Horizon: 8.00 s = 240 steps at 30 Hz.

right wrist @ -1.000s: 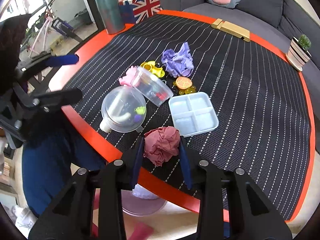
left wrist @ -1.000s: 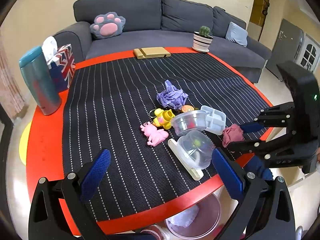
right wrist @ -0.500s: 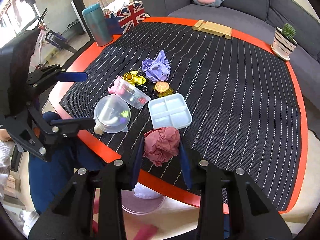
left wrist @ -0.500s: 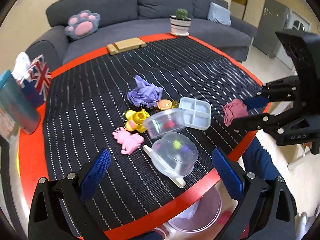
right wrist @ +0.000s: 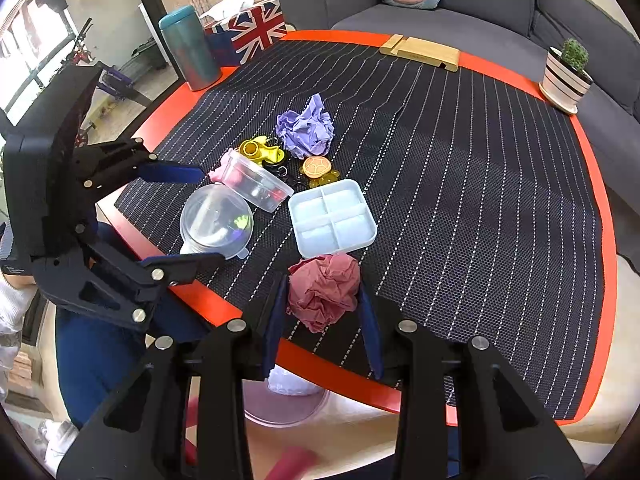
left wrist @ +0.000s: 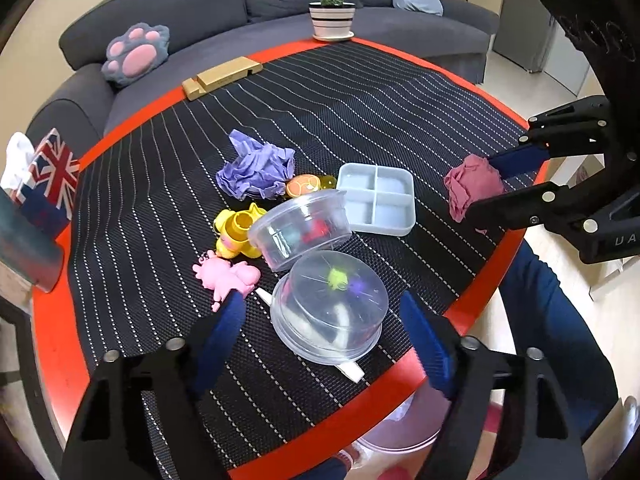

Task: Collect trash
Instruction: 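Close the left gripper on the clear round container while the right gripper holds the pink paper, then carry the container with the left gripper over the bin while the right gripper drops the paper in, then open the left gripper to drop the clear container into the bin, then move the left gripper back over the table toward the cream plastic stick, then close the left gripper on the cream plastic stick, then close the right gripper on the white four-compartment tray while the left gripper holds the stick, then carry the tray with the right gripper and the stick with the left gripper over the bin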

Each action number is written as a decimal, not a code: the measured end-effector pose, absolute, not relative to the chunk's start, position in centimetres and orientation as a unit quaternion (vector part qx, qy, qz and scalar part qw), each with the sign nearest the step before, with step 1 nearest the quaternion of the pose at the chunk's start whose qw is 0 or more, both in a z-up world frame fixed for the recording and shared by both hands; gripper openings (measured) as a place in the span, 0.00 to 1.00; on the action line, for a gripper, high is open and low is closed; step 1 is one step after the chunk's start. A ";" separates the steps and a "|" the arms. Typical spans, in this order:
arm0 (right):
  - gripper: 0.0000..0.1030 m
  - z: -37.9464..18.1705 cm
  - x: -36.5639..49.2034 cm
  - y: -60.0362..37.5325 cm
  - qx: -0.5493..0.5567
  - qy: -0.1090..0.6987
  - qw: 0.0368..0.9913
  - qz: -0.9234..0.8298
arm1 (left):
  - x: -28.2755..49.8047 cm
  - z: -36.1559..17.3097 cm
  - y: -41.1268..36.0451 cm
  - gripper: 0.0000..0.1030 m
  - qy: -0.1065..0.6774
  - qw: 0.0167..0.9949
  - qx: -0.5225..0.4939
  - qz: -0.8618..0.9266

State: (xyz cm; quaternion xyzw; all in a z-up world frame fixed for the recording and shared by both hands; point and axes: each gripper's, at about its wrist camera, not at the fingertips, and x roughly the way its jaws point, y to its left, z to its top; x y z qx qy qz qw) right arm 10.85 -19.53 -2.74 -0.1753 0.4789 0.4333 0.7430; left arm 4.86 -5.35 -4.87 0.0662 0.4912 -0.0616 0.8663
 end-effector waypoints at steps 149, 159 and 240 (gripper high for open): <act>0.95 -2.1 2.3 -26.4 -0.098 0.413 0.800 0.424 | 3.9 -4.6 -3.3 0.91 0.490 0.868 -0.073 0.043; 0.95 -2.1 2.8 -26.0 -0.102 0.413 0.801 0.422 | 4.7 -6.5 -2.7 0.62 0.507 0.855 -0.093 0.050; 0.56 -4.5 12.9 -15.7 -0.223 0.455 0.739 0.444 | 1.8 -3.9 -1.3 0.06 0.466 0.882 -0.067 -0.018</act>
